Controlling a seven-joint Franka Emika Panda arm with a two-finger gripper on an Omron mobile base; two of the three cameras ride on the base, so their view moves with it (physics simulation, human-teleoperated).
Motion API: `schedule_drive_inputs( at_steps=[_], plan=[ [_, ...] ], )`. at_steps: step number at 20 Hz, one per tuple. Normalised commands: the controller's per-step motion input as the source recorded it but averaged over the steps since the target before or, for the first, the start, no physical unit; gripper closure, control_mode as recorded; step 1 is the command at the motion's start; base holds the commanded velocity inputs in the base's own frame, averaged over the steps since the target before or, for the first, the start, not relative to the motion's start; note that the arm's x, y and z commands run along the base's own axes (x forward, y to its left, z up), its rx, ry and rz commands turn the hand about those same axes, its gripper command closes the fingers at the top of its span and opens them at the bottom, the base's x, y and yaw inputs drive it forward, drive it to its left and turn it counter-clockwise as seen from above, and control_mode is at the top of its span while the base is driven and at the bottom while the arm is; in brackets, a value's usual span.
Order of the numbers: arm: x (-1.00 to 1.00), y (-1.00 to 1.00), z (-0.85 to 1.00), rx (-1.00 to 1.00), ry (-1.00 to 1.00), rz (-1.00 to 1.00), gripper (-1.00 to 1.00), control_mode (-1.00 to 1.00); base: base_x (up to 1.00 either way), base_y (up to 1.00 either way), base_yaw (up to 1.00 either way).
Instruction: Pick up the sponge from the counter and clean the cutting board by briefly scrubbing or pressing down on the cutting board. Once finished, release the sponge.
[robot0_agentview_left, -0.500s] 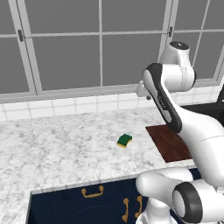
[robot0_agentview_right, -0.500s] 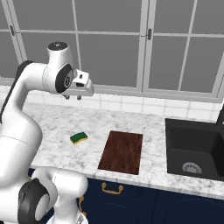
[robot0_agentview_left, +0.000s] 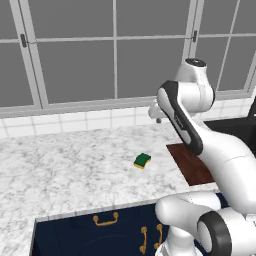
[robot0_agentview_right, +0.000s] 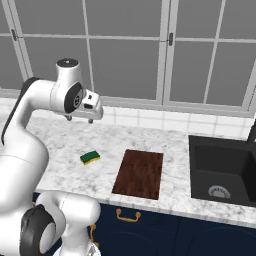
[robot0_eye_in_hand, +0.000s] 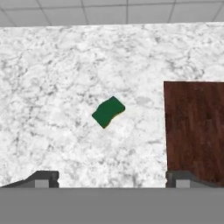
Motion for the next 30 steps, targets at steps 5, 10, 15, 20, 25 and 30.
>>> schedule_drive_inputs(
  at_steps=[5,10,15,20,25,30],
  plan=[
    [0.23,0.51,-0.98,0.01,0.21,-0.05,-1.00,-1.00,0.00,0.00,0.00],
    [0.26,0.00,-0.79,0.02,0.11,-0.21,-1.00,-1.00,0.00,0.00,0.00],
    [0.61,0.02,-0.76,0.00,0.03,-0.22,-1.00,-1.00,0.00,0.00,0.00],
    [0.59,0.06,-0.76,0.00,0.00,-0.14,-1.00,-1.00,0.00,0.00,0.00],
    [0.12,0.09,-0.47,0.02,0.04,-0.04,-1.00,-1.00,0.00,0.00,0.00],
    [0.30,0.06,-0.41,0.00,0.00,0.00,-1.00,-1.00,0.00,0.00,0.00]
  ],
)
